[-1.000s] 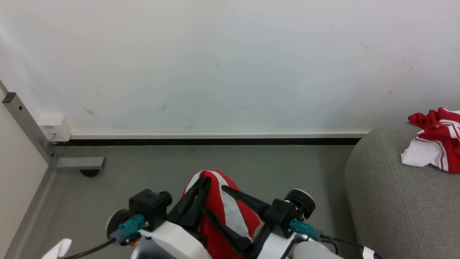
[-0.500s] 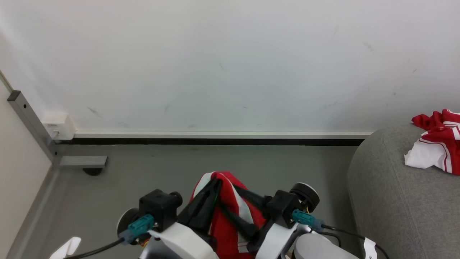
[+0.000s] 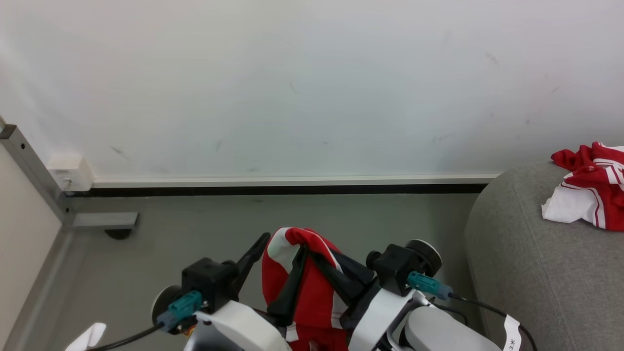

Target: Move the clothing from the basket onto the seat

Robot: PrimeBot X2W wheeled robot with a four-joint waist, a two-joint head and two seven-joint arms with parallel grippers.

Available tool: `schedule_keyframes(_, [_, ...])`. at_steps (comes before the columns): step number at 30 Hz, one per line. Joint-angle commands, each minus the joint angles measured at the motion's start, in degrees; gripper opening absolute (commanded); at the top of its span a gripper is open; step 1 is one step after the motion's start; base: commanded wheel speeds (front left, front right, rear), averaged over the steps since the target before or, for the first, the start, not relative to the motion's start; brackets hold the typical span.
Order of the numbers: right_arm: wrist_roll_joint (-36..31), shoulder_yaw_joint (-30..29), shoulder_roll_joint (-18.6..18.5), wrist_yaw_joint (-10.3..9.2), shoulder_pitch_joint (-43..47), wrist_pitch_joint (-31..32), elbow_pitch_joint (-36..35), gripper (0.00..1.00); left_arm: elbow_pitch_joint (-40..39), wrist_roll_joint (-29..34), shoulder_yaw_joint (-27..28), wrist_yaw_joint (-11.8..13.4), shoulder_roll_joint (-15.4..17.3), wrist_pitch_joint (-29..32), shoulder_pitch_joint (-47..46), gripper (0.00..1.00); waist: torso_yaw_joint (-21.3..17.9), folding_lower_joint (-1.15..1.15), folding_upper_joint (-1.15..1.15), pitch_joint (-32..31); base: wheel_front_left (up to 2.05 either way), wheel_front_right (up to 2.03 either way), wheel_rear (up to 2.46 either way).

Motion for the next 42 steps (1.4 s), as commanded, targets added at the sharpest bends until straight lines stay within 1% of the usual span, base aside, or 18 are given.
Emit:
schedule_keyframes(1, [-0.64, -0.59, -0.05, -0.13, 0.26, -0.24, 0.0, 0.0, 0.39, -0.34, 0.01, 0.22, 0.19, -0.38, 0.49, 1.0, -0.26, 0.0, 0.0, 0.02, 0.0, 0.0, 0.0])
schedule_keyframes(19, [-3.08, -5.87, -0.05, -0.13, 0.21, -0.25, 0.88, 0.0, 1.0, -0.97, -0.05, 0.62, 0.49, -1.14, 0.77, 1.0, -2.05, 0.0, 0.0, 0.32, 0.0, 0.0, 0.0])
schedule_keyframes(23, [-4.23, -7.24, -0.06, -0.13, 0.11, -0.25, 0.75, 0.0, 0.85, -1.08, 0.05, 0.81, 0.73, -1.35, 1.04, 1.0, -3.12, 0.0, 0.0, 0.66, 0.0, 0.0, 0.0])
schedule_keyframes(30, [-6.79, -10.75, -0.06, -0.13, 0.45, -0.25, 0.58, 0.0, 0.36, -1.02, 0.01, 1.11, 1.41, -1.48, 1.77, 1.0, -6.9, 0.0, 0.0, 1.69, 0.0, 0.0, 0.0])
schedule_keyframes(42, [-13.63, -18.74, -0.6, -0.13, 3.36, -0.2, -1.47, 0.0, 0.04, -1.27, -0.08, 1.08, 1.99, -2.52, 2.52, 1.0, -16.51, 0.0, 0.0, 3.16, 0.0, 0.0, 0.0])
